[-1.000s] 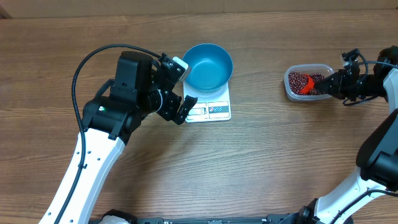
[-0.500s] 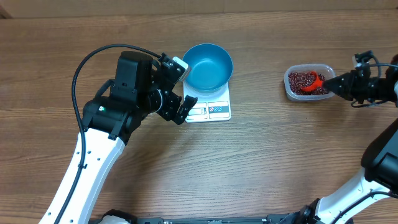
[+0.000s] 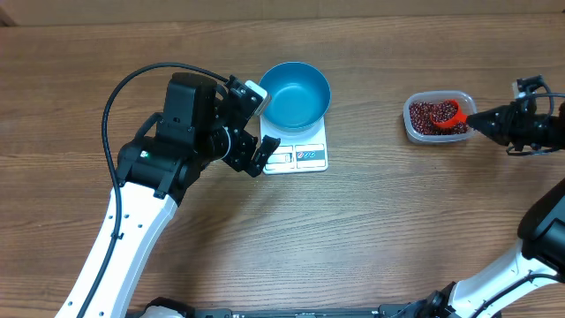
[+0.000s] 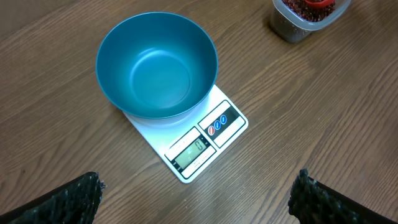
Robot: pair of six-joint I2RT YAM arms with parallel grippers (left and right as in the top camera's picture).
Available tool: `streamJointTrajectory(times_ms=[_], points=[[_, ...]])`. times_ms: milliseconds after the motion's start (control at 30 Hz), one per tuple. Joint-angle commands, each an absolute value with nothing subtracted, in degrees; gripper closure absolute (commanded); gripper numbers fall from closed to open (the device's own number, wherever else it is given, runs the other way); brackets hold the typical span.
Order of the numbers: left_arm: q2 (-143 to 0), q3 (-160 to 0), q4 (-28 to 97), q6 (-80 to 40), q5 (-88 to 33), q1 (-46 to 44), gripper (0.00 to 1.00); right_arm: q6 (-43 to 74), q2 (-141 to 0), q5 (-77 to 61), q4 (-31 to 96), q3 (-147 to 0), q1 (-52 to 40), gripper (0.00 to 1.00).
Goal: Scoop item into bowl and weigh 150g on scale
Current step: 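Drag the red scoop through the beans with right gripper to fill it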
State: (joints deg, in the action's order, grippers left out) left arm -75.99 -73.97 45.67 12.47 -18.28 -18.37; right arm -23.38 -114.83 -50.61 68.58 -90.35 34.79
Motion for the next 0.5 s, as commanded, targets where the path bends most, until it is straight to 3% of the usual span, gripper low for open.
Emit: streamJointTrajectory(times_ms=[0,467], points=[[-75.3,-74.7,45.6,13.7,-19.1,-18.4,0.01,-24.4,-115.0,-53.1,68.7,-90.0,35.9,0.96],[-75.3,-74.7,45.6,13.8,-19.1,-18.4,0.00,-29.0,-115.0,-60.6,73.0,-90.0,36.9,0.96]])
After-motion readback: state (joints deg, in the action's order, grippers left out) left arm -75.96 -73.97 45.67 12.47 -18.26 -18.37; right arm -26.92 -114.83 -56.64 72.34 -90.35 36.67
